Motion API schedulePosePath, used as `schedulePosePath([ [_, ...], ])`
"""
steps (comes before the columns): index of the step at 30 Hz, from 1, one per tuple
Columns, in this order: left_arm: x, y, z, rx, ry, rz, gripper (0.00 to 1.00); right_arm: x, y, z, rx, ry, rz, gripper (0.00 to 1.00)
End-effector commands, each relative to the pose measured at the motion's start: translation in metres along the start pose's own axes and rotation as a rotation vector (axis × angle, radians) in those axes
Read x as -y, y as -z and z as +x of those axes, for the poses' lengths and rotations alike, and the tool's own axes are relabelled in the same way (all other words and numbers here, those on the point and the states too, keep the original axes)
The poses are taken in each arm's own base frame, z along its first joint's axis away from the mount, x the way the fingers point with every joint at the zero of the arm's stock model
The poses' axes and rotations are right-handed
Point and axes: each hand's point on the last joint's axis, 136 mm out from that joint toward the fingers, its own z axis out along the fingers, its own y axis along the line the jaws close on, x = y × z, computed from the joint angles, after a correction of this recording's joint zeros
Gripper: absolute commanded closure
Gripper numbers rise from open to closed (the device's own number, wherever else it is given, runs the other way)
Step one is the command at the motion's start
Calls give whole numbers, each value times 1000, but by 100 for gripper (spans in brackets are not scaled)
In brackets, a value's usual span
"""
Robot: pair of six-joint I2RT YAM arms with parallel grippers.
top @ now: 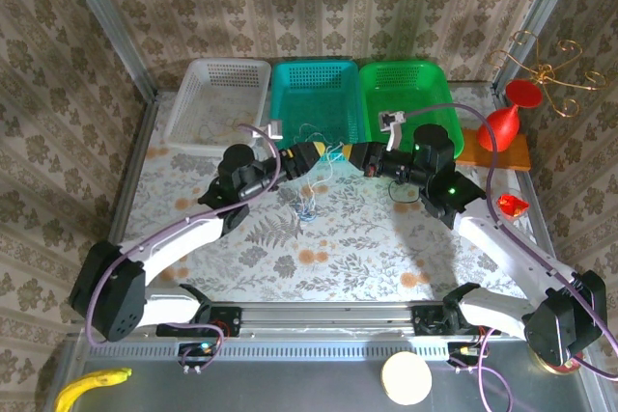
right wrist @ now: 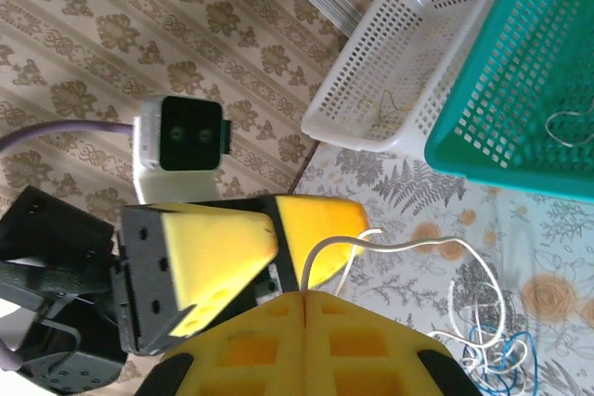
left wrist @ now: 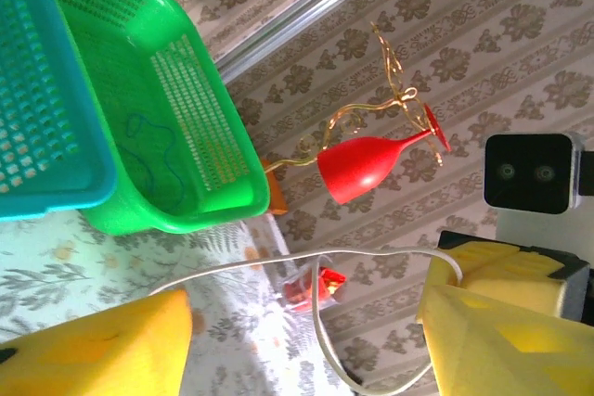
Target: Untangle the cables
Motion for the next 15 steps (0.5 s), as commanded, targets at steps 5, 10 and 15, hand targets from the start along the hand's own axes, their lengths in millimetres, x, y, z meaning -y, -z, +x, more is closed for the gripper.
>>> schedulePosePath([
  [5,36,-14,-6,19,14,140,40,-15,5,-4,25,8,-62,100],
  [10,39,-20,-1,15,26,159,47,-12,4,-2,20,4,-60,100],
  [15,39,-26,5,6,48,179,58,-10,4,-1,19,2,-56,100],
])
